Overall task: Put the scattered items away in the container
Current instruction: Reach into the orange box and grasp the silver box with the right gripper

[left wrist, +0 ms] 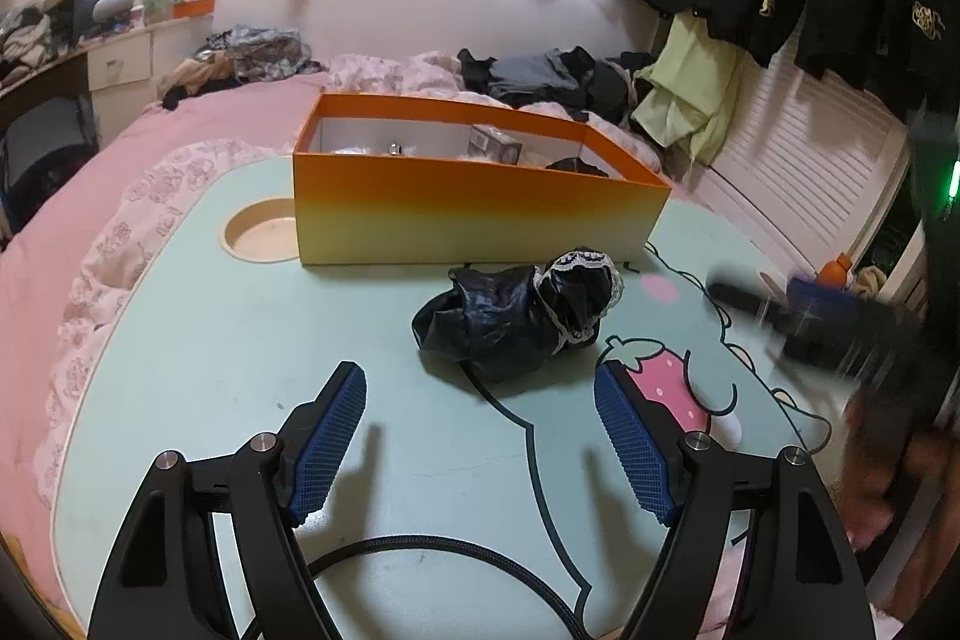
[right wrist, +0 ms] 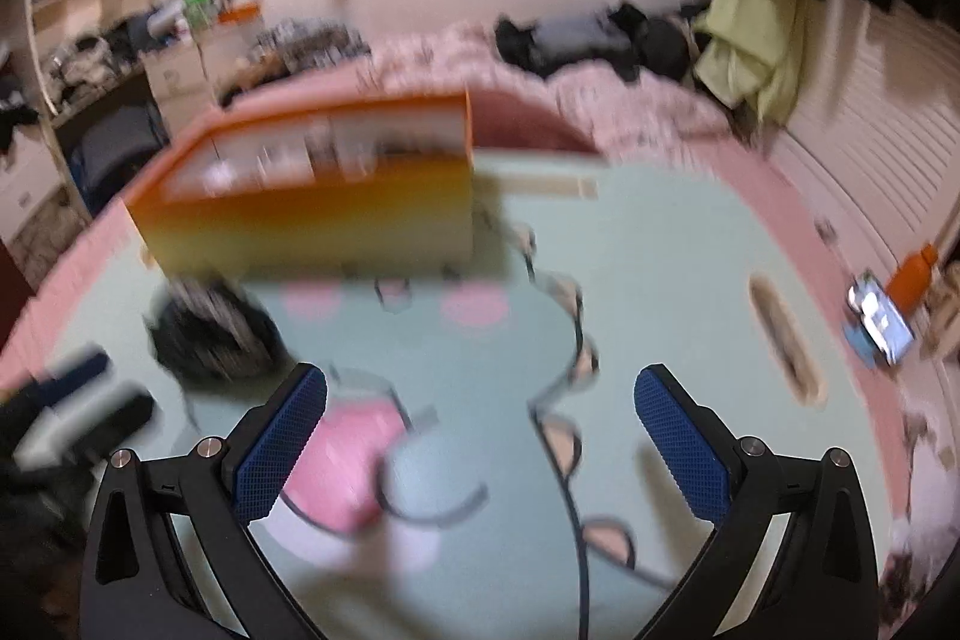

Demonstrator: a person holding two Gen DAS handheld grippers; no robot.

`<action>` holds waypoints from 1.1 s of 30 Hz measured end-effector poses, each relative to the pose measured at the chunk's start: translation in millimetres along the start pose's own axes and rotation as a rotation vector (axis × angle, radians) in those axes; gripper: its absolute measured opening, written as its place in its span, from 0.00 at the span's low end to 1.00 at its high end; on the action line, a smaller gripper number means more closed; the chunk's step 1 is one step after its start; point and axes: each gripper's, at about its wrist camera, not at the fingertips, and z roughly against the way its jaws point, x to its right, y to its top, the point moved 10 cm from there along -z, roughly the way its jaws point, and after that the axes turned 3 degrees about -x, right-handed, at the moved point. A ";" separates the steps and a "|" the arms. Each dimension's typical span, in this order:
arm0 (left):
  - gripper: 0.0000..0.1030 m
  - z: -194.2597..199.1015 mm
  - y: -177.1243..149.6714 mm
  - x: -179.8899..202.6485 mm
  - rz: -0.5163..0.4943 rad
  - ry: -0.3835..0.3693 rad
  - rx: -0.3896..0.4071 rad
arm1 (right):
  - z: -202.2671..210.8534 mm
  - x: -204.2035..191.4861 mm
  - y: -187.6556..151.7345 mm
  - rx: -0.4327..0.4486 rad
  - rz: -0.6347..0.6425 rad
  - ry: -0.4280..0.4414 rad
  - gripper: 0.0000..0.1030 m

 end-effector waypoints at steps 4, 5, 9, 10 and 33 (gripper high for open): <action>0.76 -1.2 -2.3 -2.0 0.000 0.002 -0.005 | 9.1 -15.0 61.4 0.055 0.011 0.104 0.77; 0.76 -1.0 -2.2 -2.2 -0.002 0.001 -0.004 | 6.2 -20.5 73.5 0.049 0.025 0.118 0.70; 0.76 -1.4 -4.1 -2.4 -0.008 0.003 -0.006 | -25.4 -52.2 107.6 -0.049 0.062 0.227 0.61; 0.76 -1.4 -4.6 -1.4 -0.011 0.001 -0.006 | -37.4 -59.4 110.7 -0.078 0.068 0.245 0.58; 0.77 -1.0 -5.4 -0.8 -0.002 -0.014 -0.007 | -53.6 -71.1 136.2 -0.053 -0.005 0.333 0.19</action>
